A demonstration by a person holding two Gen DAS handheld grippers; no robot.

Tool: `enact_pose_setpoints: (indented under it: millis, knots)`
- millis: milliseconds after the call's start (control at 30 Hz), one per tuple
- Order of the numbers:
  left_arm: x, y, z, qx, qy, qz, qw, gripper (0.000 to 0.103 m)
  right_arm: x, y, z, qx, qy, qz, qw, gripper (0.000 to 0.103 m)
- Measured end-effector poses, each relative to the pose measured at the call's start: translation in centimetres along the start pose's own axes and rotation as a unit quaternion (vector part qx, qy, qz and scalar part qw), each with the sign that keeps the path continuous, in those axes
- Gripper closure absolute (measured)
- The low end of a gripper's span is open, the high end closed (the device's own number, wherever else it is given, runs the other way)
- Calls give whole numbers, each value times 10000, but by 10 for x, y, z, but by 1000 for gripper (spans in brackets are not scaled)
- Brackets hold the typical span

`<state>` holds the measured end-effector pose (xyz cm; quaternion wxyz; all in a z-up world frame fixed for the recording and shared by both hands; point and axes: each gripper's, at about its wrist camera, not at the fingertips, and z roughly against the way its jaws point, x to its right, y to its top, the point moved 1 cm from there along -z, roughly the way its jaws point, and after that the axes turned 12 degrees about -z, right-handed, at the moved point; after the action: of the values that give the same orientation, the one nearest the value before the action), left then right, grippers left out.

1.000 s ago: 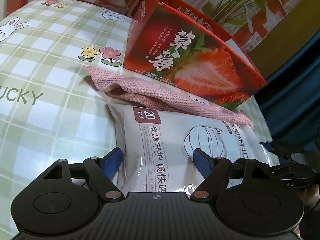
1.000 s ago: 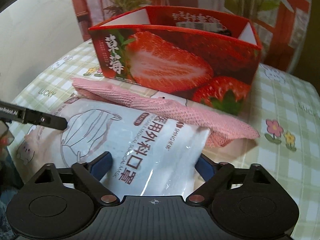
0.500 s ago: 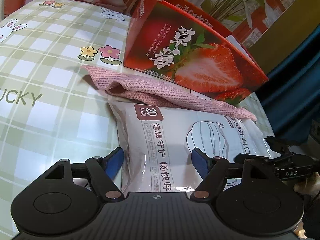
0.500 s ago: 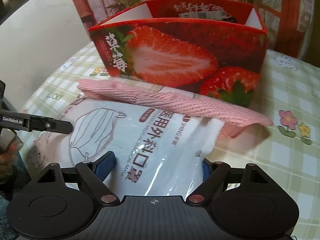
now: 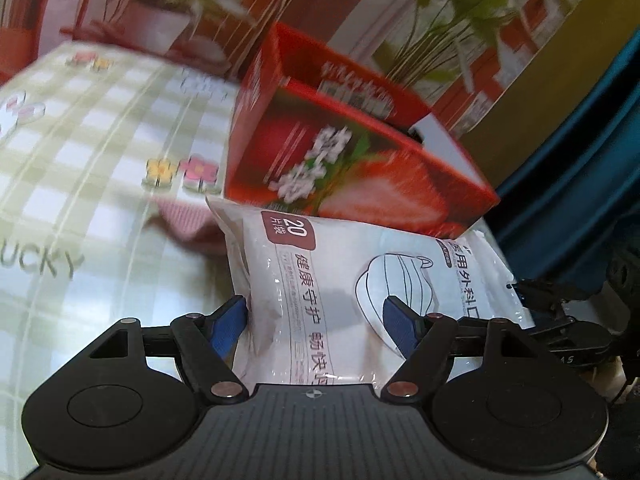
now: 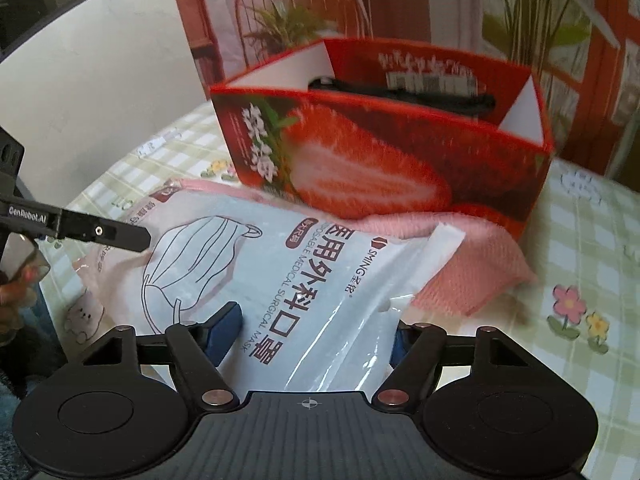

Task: Organize soft objects
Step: 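Lift the white mask bag with both tools and release it into the box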

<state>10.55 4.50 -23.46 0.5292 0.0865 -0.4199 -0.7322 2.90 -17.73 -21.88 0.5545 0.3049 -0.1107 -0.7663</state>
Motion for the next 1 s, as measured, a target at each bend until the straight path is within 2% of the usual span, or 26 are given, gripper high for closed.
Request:
enact_pose_setpoints:
  millis: [433, 633, 800, 867, 1000]
  knots:
    - [24, 54, 25, 646, 55, -562, 9963, 27, -10, 36, 43, 824, -155, 562, 9949, 40]
    - [43, 98, 23, 1053, 86, -858, 9907, 27, -2, 59, 54, 1091, -286, 519, 9923, 41]
    - [51, 143, 19, 1446, 210, -1065, 9835, 28, 12, 89, 58, 1359, -404, 387, 9891, 45]
    - [52, 157, 15, 1562, 284, -1163, 9805, 28, 15, 101, 56, 1484, -507, 390, 9869, 50]
    - [53, 181, 3, 1647, 380, -1235, 9779, 28, 20, 125, 47, 1645, -763, 430, 9825, 54]
